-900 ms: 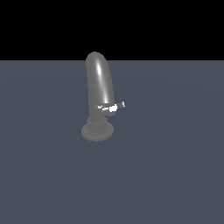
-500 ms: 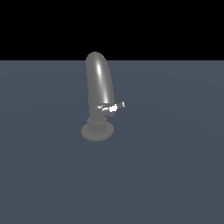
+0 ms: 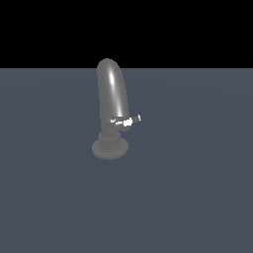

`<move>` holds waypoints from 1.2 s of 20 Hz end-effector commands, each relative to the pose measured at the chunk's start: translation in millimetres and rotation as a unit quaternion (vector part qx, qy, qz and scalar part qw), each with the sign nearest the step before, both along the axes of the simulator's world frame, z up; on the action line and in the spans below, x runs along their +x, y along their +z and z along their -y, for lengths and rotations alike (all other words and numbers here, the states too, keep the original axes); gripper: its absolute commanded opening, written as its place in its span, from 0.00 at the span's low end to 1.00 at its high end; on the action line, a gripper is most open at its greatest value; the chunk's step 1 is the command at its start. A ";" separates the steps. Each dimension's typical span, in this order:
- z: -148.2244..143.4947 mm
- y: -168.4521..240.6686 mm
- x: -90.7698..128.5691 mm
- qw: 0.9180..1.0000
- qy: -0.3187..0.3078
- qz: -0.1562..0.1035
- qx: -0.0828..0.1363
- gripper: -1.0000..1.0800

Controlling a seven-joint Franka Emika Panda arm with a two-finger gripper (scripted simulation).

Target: Turn on the faucet by rotating a designated handle.

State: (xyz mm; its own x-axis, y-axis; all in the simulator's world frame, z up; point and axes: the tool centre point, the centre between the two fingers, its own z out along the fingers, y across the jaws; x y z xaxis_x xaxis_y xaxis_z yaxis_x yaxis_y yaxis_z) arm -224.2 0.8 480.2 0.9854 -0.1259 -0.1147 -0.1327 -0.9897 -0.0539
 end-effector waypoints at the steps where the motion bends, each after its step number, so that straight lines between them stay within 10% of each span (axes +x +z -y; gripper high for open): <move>1: -2.6 -1.7 9.6 1.000 -0.013 -0.018 0.005 0.00; 13: -12.7 -17.1 66.5 0.988 -0.091 -0.124 0.035 0.00; 24: -15.0 -42.7 118.6 0.958 -0.165 -0.225 0.063 0.00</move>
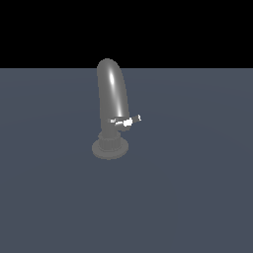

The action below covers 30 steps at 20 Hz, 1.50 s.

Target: Turn on the faucet by rotating a designated handle.

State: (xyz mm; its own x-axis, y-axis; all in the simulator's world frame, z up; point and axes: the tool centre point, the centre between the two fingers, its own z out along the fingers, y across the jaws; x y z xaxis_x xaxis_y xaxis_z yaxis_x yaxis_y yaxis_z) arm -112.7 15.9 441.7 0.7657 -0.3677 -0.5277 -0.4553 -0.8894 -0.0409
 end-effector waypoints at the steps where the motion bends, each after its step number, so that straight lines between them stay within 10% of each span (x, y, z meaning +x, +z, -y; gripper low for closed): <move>1: 0.2 -7.1 11.8 1.000 -0.018 -0.025 0.007 0.00; 16: 8.0 -64.2 75.0 0.974 -0.130 -0.177 0.050 0.00; 30: 23.6 -143.2 117.7 0.906 -0.245 -0.332 0.096 0.00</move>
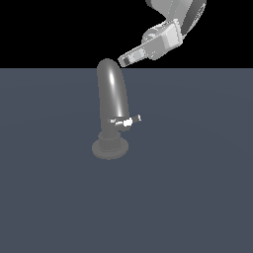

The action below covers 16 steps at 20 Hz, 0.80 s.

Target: Turn on the faucet by rotating a designated handle.

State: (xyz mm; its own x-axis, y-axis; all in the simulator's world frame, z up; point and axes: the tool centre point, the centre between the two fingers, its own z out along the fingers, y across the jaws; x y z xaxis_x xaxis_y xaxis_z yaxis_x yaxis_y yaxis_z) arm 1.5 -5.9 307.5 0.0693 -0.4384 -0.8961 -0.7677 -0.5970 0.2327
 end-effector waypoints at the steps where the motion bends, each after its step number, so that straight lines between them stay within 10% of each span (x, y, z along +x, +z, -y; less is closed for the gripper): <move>1: 3.0 -15.1 5.4 0.999 -0.022 -0.030 0.009 0.00; 16: 16.0 -105.4 13.8 0.968 -0.148 -0.193 0.056 0.00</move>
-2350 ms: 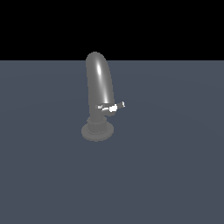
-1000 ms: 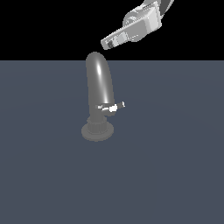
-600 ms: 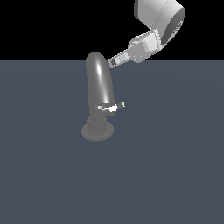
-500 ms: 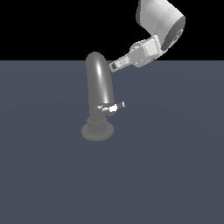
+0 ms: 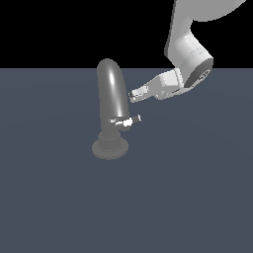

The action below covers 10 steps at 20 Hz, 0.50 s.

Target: Turn on the faucet by rotating a designated handle.

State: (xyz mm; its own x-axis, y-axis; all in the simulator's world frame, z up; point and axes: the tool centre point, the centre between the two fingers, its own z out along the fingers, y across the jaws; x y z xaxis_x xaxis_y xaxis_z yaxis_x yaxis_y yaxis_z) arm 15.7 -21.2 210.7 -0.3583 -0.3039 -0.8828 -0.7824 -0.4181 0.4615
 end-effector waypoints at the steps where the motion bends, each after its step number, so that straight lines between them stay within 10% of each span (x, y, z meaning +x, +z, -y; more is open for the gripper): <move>1: 1.1 -13.9 -1.1 0.999 -0.020 -0.025 0.007 0.00; 10: 2.1 -36.5 -5.7 0.996 -0.052 -0.065 0.018 0.00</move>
State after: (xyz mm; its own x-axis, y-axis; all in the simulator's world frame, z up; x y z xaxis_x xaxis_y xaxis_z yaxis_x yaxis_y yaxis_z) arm 10.0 -23.6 175.0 -0.4940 -0.2309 -0.8382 -0.7572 -0.3595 0.5453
